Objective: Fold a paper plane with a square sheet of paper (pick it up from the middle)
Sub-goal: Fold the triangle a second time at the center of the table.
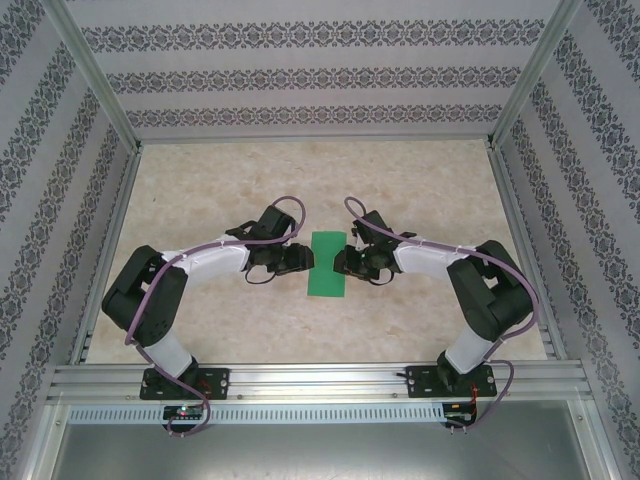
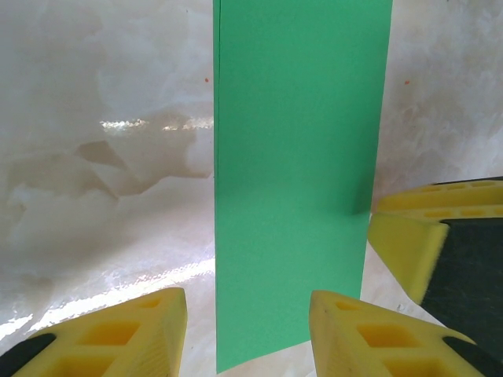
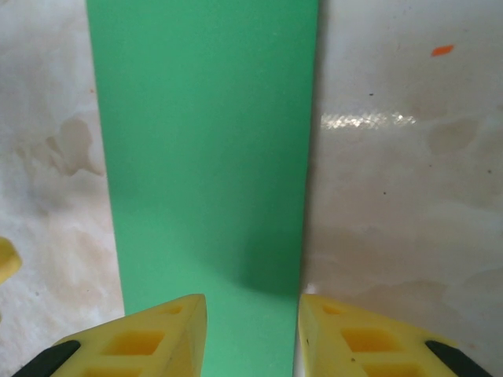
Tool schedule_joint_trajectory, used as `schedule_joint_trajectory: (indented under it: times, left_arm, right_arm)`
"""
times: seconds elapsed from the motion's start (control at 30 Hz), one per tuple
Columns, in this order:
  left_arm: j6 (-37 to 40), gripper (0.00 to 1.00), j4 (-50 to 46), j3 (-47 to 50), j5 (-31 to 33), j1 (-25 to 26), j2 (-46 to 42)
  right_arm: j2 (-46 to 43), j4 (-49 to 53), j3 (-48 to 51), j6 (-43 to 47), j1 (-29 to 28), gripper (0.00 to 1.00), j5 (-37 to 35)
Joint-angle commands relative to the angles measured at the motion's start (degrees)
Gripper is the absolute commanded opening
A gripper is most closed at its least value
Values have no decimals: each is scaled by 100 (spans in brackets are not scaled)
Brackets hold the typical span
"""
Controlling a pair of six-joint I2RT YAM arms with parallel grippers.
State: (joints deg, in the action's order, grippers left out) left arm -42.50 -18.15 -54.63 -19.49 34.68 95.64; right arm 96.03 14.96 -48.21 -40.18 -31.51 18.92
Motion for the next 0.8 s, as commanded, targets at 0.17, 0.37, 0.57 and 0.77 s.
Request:
schedule_joint_trajectory:
  times: [0.17, 0.37, 0.57, 0.77]
  left_arm:
    - [-41, 46, -43, 38, -112, 33, 130]
    - [-65, 46, -13, 35, -117, 37, 168]
    - [-51, 46, -22, -32, -131, 36, 219]
    - [-36, 46, -35, -24, -141, 37, 227]
  right_arm:
    - [64, -239, -171, -108, -20, 36, 90]
    - [-179, 69, -238, -56, -41, 36, -307]
    - [-234, -64, -235, -76, -57, 36, -186]
    - [24, -163, -233, -131, -74, 36, -94]
